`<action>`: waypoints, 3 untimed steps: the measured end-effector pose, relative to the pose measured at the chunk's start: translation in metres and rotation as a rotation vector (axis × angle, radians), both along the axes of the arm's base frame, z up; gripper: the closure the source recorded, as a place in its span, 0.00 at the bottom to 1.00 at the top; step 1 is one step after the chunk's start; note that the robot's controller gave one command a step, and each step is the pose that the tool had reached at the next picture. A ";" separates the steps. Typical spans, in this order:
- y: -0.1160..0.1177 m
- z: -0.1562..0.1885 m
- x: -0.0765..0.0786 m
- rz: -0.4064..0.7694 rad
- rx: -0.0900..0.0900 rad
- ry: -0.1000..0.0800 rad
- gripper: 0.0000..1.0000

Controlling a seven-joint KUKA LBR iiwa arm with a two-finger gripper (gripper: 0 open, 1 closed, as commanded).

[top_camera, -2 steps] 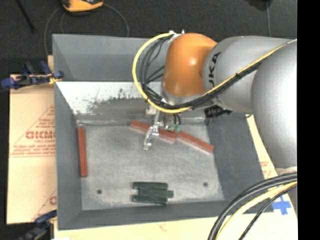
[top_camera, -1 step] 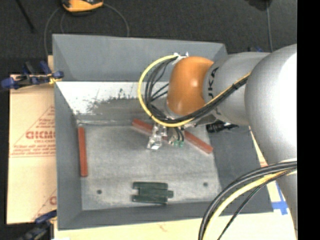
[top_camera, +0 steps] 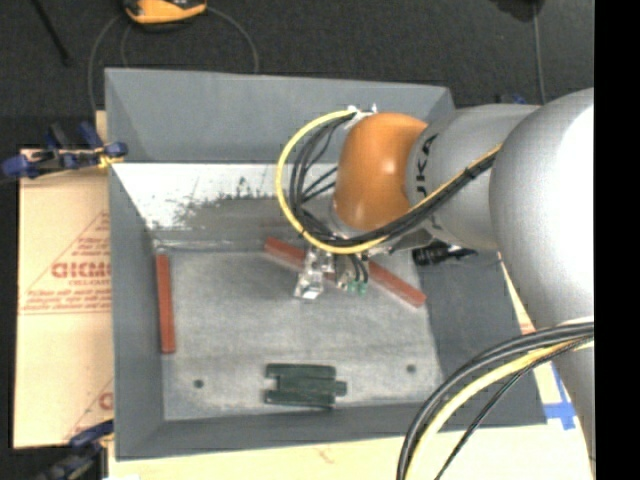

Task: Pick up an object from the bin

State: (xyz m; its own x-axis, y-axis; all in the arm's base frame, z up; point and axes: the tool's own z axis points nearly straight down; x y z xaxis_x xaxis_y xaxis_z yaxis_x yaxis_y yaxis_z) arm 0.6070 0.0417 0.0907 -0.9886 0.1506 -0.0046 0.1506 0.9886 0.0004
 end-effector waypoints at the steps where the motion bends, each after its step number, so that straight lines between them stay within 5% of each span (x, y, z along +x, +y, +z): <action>1: -0.006 0.049 -0.006 0.064 -0.001 0.007 1.00; 2: -0.002 0.092 0.003 0.105 -0.002 0.001 1.00; 3: 0.010 0.082 0.006 0.010 0.001 0.001 0.00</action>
Offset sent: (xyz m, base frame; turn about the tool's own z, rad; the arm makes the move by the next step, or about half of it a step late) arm 0.0042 0.0018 0.0964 -0.1132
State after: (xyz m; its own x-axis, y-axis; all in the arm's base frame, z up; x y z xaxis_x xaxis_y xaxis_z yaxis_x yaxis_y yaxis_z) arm 0.6127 0.0520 0.1732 -0.9900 0.1408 -0.0033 0.1408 0.9900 0.0015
